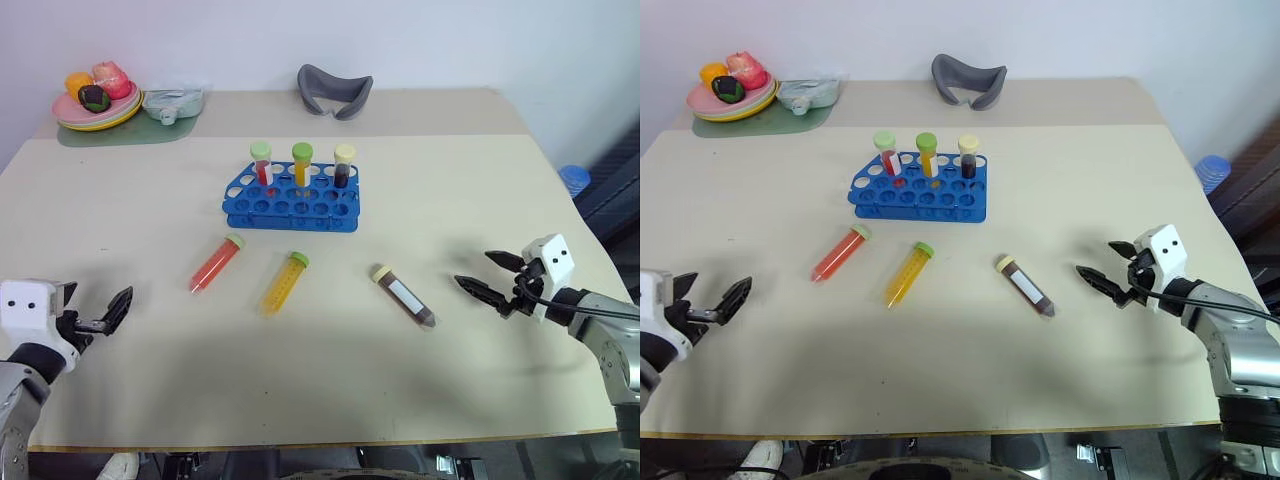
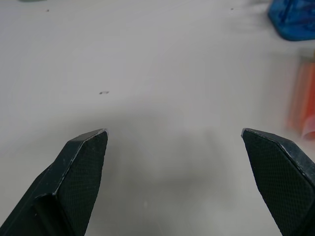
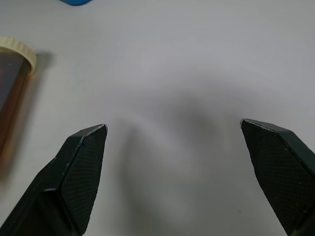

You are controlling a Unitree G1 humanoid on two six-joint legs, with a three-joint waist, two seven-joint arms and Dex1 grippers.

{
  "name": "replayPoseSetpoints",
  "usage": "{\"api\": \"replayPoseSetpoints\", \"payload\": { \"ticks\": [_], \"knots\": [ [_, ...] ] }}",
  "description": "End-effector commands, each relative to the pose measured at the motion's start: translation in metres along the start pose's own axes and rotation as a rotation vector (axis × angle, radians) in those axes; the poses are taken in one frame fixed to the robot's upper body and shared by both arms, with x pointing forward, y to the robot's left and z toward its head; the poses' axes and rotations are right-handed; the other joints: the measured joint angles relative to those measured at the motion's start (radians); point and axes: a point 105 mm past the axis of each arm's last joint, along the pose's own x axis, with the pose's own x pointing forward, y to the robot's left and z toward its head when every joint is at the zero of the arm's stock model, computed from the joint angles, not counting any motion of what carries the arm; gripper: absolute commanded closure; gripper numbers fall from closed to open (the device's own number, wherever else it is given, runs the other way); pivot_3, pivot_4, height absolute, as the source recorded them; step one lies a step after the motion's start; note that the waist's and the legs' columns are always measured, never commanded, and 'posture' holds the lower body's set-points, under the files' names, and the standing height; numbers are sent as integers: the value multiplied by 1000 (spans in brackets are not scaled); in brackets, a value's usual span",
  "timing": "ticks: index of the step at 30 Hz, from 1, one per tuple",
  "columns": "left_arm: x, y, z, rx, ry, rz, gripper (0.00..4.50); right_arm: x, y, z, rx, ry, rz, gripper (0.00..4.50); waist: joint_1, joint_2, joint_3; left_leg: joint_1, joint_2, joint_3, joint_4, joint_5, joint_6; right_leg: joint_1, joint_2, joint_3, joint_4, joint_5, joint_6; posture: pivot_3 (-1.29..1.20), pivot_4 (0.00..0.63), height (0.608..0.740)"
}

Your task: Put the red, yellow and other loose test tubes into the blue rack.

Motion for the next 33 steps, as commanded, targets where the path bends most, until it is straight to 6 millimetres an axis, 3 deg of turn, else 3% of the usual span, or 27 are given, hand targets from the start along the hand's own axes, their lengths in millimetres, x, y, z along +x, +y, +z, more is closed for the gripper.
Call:
{"api": "replayPoseSetpoints", "payload": {
  "ticks": [1, 12, 24, 33],
  "knots": [
    [-7, 3, 9, 13, -35, 25, 52, 1, 1, 10, -24, -35, 8, 65, 0, 0, 0, 0, 0, 0, 0, 0, 0, 0, 0, 0, 0, 0, 0, 0, 150, 740],
    [-10, -4, 9, -2, -46, 38, 52, 5, -1, 21, -29, -18, 15, 65, 0, 0, 0, 0, 0, 0, 0, 0, 0, 0, 0, 0, 0, 0, 0, 0, 150, 740],
    [12, -21, 27, -2, -98, -67, 52, -2, 10, 24, -32, -23, 21, 65, 3, 0, 0, 0, 0, 0, 0, 0, 0, 0, 0, 0, 0, 0, 0, 0, 150, 740],
    [20, -35, 27, -2, -95, -138, 52, -8, 13, 26, -32, -28, 10, 65, 1, 0, 0, 0, 0, 0, 1, 0, 0, 0, 0, 0, 1, 0, 0, 0, 150, 740]
  ]
}}
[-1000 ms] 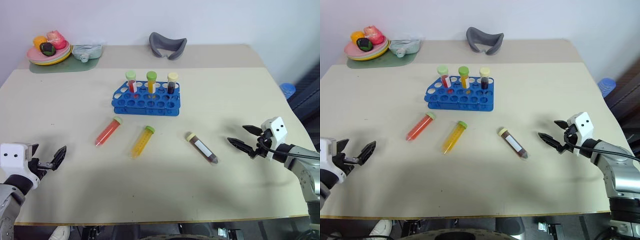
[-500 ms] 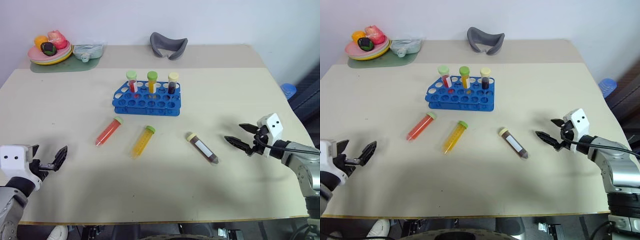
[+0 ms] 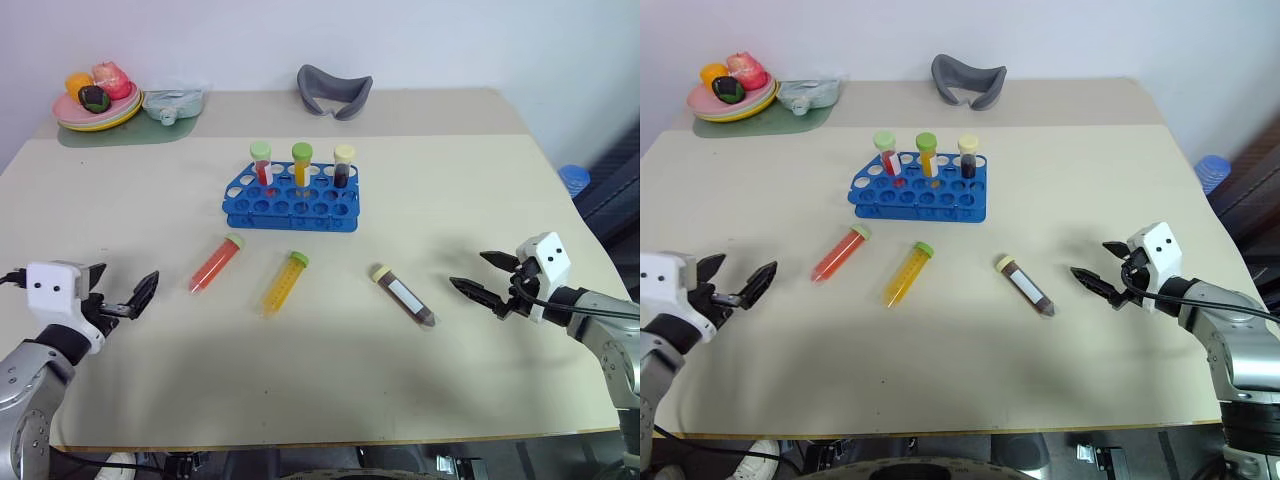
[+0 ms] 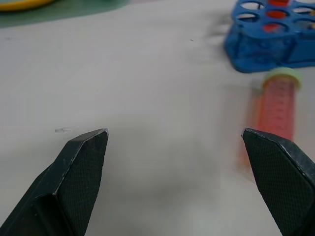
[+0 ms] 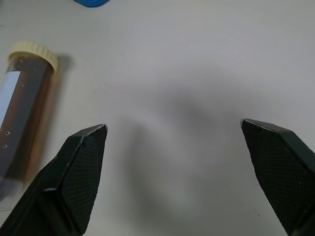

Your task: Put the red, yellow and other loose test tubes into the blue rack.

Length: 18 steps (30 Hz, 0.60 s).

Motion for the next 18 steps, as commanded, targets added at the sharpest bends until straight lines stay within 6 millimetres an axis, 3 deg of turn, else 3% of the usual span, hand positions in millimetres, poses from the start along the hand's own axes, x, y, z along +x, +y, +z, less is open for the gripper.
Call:
{"api": "replayPoseSetpoints", "payload": {
  "ticks": [1, 3, 5, 7, 10, 14, 18],
  "knots": [
    [2, -7, 7, 29, -18, -43, 52, -8, -2, 17, -26, -48, -12, 65, 1, 0, 0, 0, 0, 0, 0, 0, 0, 0, 0, 0, 0, 0, 0, 0, 150, 740],
    [3, -14, 7, 50, -8, -80, 52, -8, -1, 21, -28, -52, -7, 65, 1, 0, 0, 0, 0, 0, 0, 0, 0, 0, 0, 0, 0, 0, 0, 0, 150, 740],
    [2, -35, 8, 93, 4, -194, 52, -6, 6, 33, -25, -56, 24, 65, 0, 0, 0, 0, 0, 0, 0, 0, 0, 0, 0, 0, 0, 0, 0, 0, 150, 740],
    [-1, -67, 8, 153, 15, -364, 52, -2, 28, 44, -22, -15, 103, 65, -1, 1, 1, 0, 0, 0, 0, 0, 0, 0, 0, 0, 0, 0, 0, 0, 150, 740],
    [-8, -95, 7, 195, 15, -517, 52, 0, 59, 49, -49, 68, 192, 65, 2, 2, 1, 0, 0, 0, 0, 0, 0, 0, 0, 0, 0, 0, 0, 0, 150, 740],
    [-14, -124, 6, 204, -8, -667, 52, 4, 99, 53, -75, 146, 282, 65, 3, 2, 1, -1, 0, 0, -1, 0, 0, 0, 0, 0, -1, 0, 0, 0, 150, 740],
    [-15, -142, 3, 210, -36, -748, 52, 20, 115, 54, -53, 230, 243, 65, -1, 2, 1, -1, 0, 0, 0, 0, 0, -1, 0, 0, -1, 0, -1, 0, 150, 740]
  ]
}}
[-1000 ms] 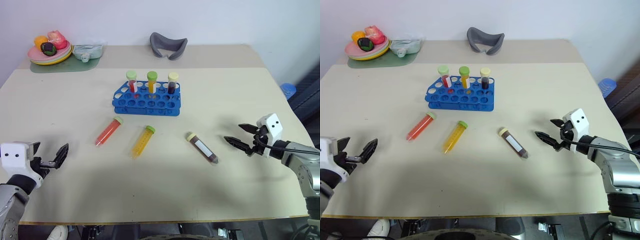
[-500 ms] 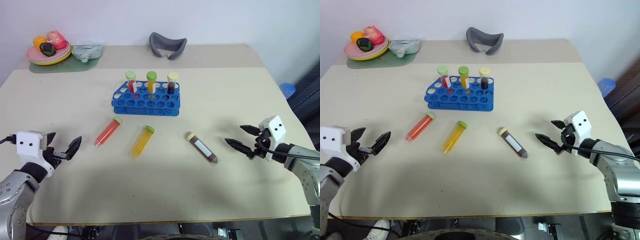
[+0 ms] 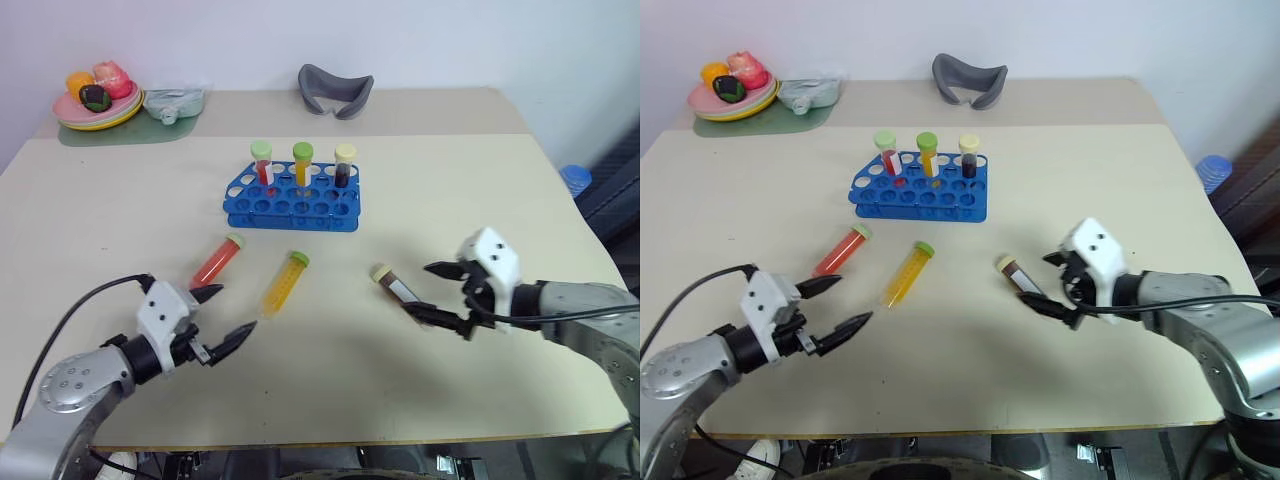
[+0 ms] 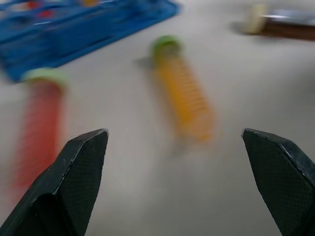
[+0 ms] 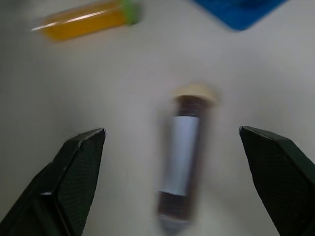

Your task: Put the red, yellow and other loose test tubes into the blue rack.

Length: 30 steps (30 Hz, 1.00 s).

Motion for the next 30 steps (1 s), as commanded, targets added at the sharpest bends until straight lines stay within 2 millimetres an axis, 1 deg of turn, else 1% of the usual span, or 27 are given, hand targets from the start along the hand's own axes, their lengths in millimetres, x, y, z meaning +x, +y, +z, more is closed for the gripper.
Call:
{"api": "replayPoseSetpoints", "payload": {
  "ticks": [1, 5, 7, 9, 11, 14, 18, 22, 24, 26, 30],
  "knots": [
    [6, -13, 10, 61, -54, -63, 52, 11, 6, 5, 1, 69, -65, 65, 0, 0, 0, 0, 0, 0, 0, 0, 0, 0, 0, 0, 0, 0, 0, 0, 150, 740],
    [13, -20, 12, 65, -86, -106, 52, 23, -6, 11, 38, 115, -225, 65, 2, 0, 0, -1, 0, 0, 0, 0, 0, -1, 0, 0, 0, 0, 0, 0, 150, 740],
    [15, -23, 13, 74, -93, -124, 52, 25, -10, 12, 49, 113, -258, 65, 7, 0, 0, -4, 0, 0, 0, 0, 0, -5, 0, 0, 0, 0, 0, 0, 150, 740],
    [18, -28, 14, 89, -96, -153, 52, 28, -13, 11, 62, 114, -289, 65, 9, 0, -1, -13, 0, 0, 0, 0, 0, -13, 0, -1, 1, 1, 0, 0, 150, 740],
    [21, -32, 15, 103, -95, -179, 52, 30, -12, 9, 59, 128, -297, 65, 8, 0, 0, -18, 0, 0, 1, 0, 0, -19, 0, -1, 4, 1, 1, 0, 150, 740],
    [24, -33, 17, 116, -95, -199, 52, 32, -9, 6, 52, 147, -286, 65, 4, 1, 0, -17, 0, 0, 0, 0, 0, -20, 0, -1, 5, 1, 1, 0, 150, 740],
    [28, -30, 21, 127, -105, -202, 52, 35, -11, 2, 42, 190, -308, 65, 0, 1, 0, -17, 0, 0, 1, 1, 0, -20, 0, -1, 7, 1, 0, 0, 150, 740],
    [28, -30, 25, 133, -109, -205, 52, 36, -10, 0, 50, 224, -278, 65, 0, 1, 0, -17, 0, 0, 2, 1, 0, -19, 0, -1, 8, 1, 0, 0, 150, 740],
    [28, -31, 24, 131, -107, -209, 52, 38, -10, -1, 64, 236, -262, 65, 0, 1, 0, -17, 0, 0, 2, 1, 0, -19, 0, -1, 8, 1, 0, 0, 150, 740],
    [29, -35, 23, 135, -98, -219, 52, 39, -15, -4, 95, 257, -275, 65, 0, 0, 0, -17, 0, 0, 2, 1, 0, -19, 0, -1, 8, 1, 0, 0, 150, 740],
    [30, -40, 27, 124, -108, -254, 52, 44, -14, -6, 152, 283, -240, 65, 0, 1, 0, -17, 0, 0, 2, 1, 0, -19, 0, -1, 8, 1, 0, 0, 150, 740]
  ]
}}
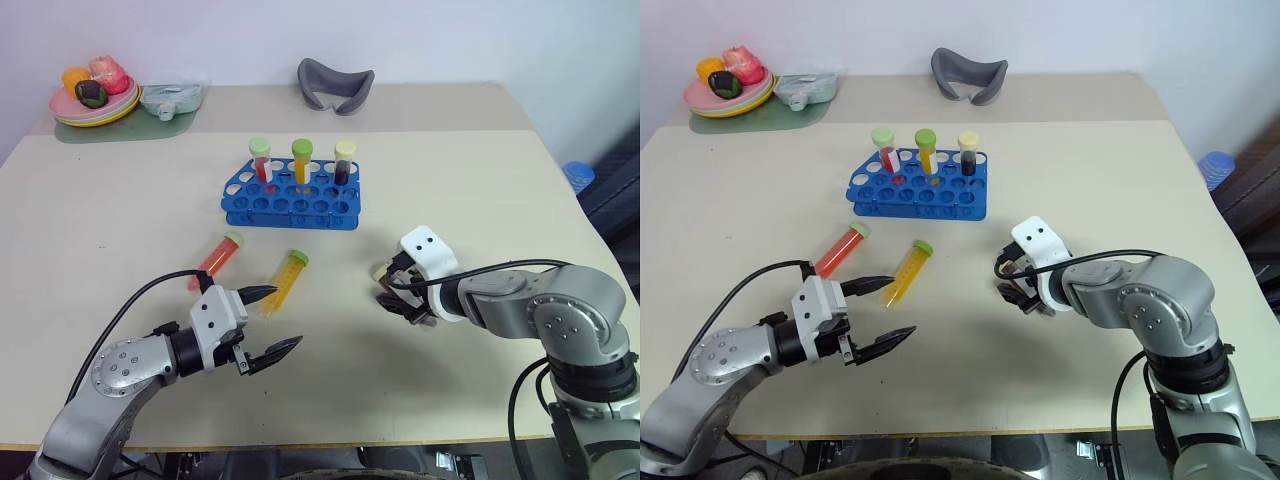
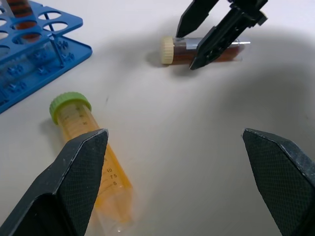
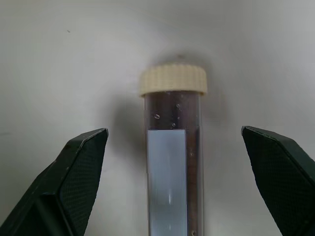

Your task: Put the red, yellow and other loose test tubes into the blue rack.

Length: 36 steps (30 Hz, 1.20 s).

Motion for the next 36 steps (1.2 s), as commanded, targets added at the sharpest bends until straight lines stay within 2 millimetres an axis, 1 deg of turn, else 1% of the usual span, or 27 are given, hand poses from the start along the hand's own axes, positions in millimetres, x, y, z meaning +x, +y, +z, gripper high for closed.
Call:
{"api": "replayPoseSetpoints", "payload": {
  "ticks": [1, 3, 5, 13, 25, 28, 30, 36],
  "knots": [
    [2, -7, 9, 20, -22, -46, 52, -1, 2, 4, 15, 11, 26, 65, 0, 0, 0, 0, 0, 0, 0, 0, 0, 0, 0, 0, 0, 0, 0, 0, 150, 740],
    [3, -8, 8, 24, -13, -48, 52, -1, -1, -3, 14, 63, 14, 65, 0, 0, 0, 0, 0, 0, 0, 0, 0, 0, 0, 0, 0, 0, 0, 0, 150, 740],
    [3, -9, 9, 18, -14, -47, 52, -1, -3, -6, 2, 97, 5, 65, 1, 0, 0, 0, 0, 0, 0, 0, 0, 0, 0, 0, 0, 0, 0, 0, 150, 740],
    [3, -19, 3, 5, 6, -76, 52, 1, -2, -6, -48, 164, -20, 65, 1, 0, 0, 0, 0, 0, 1, 0, 0, 0, 0, 0, 0, 0, 0, 0, 150, 740],
    [8, -18, 2, 0, 0, -83, 52, 10, -9, -4, -57, 228, -64, 65, -2, 0, -1, 0, 1, 0, 3, 0, 0, 1, 1, 0, 1, 0, 0, 0, 150, 740],
    [8, -18, 1, -2, -2, -84, 0, 11, -10, -2, -58, 231, -70, 883, -1, 0, -1, 1, 1, 0, 4, 0, 0, 2, 1, 0, 1, 0, -1, 0, 150, 740],
    [8, -18, 1, -3, -2, -82, 0, 11, -10, 0, -66, 230, -73, 1788, 0, 0, -1, 1, 1, 0, 6, 0, 0, 3, 1, 0, 1, 0, -1, 0, 150, 740],
    [7, -19, -1, -5, 0, -81, 0, 12, -5, 3, -67, 219, -54, 1788, -2, 0, -1, 0, 1, 0, 8, 0, 1, 3, 1, 0, 1, 0, -1, 0, 150, 740]
  ]
}}
